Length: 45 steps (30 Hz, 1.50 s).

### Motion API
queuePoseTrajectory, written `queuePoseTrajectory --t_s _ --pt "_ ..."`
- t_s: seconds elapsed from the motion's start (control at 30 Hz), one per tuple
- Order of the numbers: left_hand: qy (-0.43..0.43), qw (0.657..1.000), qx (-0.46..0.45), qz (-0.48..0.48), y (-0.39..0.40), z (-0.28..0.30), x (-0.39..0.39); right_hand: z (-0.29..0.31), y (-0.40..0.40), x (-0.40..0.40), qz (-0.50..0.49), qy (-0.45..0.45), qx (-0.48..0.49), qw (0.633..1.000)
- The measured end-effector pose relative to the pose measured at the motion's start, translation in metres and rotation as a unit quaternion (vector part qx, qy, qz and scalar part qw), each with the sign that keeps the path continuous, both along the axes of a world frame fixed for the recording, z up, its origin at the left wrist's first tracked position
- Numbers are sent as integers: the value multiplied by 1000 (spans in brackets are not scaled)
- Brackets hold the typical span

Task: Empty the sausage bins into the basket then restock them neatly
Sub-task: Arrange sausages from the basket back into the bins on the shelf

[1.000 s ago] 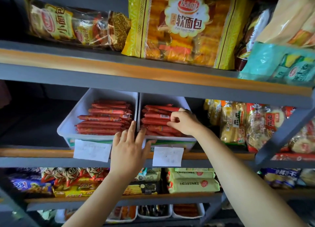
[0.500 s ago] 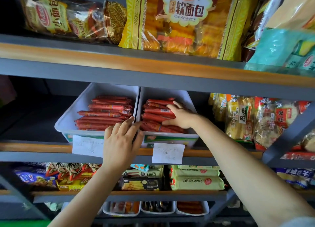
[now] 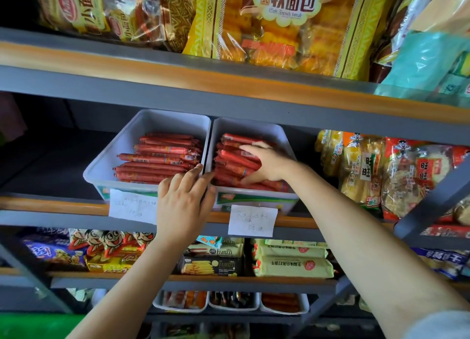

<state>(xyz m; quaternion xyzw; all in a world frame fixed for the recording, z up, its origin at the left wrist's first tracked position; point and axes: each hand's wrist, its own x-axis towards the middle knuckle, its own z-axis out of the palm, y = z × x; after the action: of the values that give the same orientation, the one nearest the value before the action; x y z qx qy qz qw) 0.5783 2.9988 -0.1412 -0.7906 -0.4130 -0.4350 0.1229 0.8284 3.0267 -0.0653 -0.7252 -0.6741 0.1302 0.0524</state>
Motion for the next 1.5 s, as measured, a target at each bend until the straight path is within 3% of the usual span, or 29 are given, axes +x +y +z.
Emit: queuePoseTrajectory --t_s 0.17,0.4,0.63,0.77,1.23,1.5 --pt "-1 1000 9 4 0 -1 1 6 6 -2 -26 -49 48 997" --pt "-2 1000 20 8 2 -3 2 -7 8 -5 28 -99 -50 993" --pt "2 999 31 5 4 -5 1 -2 23 0 24 -129 -8 991" --pt "1 999 32 7 3 -5 1 -14 23 -4 70 -149 -27 986" --pt "3 1000 19 4 1 -4 2 -18 17 -6 41 -144 -102 983" --pt "3 999 45 4 3 -4 2 -6 28 -5 59 -154 -12 986"
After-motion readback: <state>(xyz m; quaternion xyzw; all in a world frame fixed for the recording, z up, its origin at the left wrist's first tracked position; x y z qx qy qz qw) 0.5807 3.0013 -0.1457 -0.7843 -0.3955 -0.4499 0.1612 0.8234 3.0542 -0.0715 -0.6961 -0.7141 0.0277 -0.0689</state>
